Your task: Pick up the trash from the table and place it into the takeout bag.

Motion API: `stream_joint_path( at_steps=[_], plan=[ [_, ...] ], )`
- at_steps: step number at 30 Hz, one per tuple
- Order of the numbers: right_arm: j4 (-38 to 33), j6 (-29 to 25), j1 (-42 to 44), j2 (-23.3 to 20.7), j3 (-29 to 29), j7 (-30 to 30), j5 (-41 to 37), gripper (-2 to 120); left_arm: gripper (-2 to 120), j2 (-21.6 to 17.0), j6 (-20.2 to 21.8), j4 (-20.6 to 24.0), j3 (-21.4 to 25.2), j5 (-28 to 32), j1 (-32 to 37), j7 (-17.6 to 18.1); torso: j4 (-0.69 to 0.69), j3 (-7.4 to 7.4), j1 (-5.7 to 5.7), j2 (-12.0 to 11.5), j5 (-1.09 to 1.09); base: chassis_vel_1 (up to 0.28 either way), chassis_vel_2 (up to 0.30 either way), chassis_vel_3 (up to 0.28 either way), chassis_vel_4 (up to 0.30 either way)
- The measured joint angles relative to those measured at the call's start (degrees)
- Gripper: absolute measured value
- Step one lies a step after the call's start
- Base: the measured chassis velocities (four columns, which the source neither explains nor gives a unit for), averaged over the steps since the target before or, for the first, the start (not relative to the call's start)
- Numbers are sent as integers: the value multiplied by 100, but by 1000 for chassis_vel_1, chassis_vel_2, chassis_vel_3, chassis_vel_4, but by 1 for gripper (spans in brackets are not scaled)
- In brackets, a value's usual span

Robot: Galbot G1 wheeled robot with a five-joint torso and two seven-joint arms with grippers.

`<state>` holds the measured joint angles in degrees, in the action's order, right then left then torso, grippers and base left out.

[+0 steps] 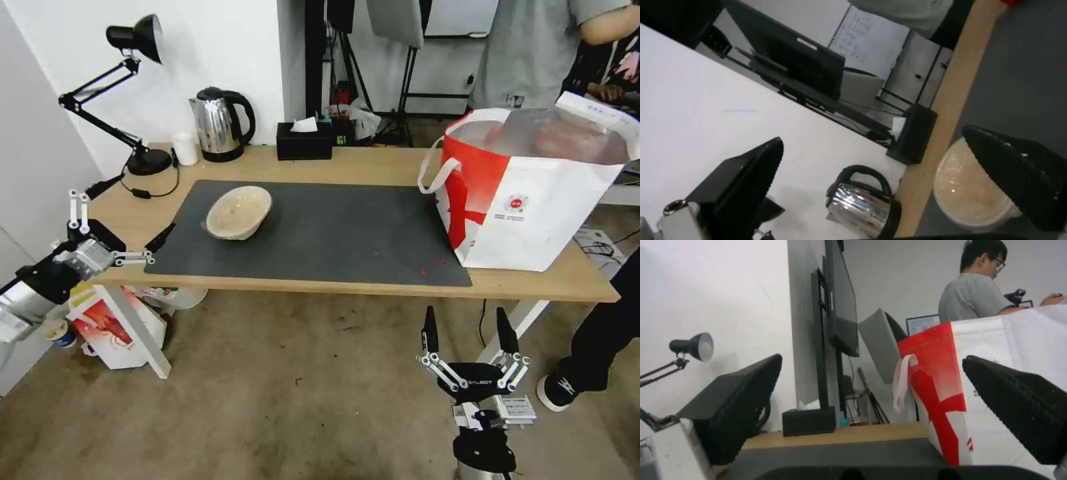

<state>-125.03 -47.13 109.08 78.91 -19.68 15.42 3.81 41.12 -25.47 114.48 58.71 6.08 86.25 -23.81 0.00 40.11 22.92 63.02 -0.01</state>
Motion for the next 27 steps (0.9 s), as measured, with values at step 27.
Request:
stream_joint_path(
  at_steps=[27],
  plan=[
    [0, 0, 0, 0, 0, 0, 0, 100, 100, -427, -176, -388, -555, -118, -176, -436, 0, 0, 0, 0, 0, 0, 0, 0, 0]
  ],
)
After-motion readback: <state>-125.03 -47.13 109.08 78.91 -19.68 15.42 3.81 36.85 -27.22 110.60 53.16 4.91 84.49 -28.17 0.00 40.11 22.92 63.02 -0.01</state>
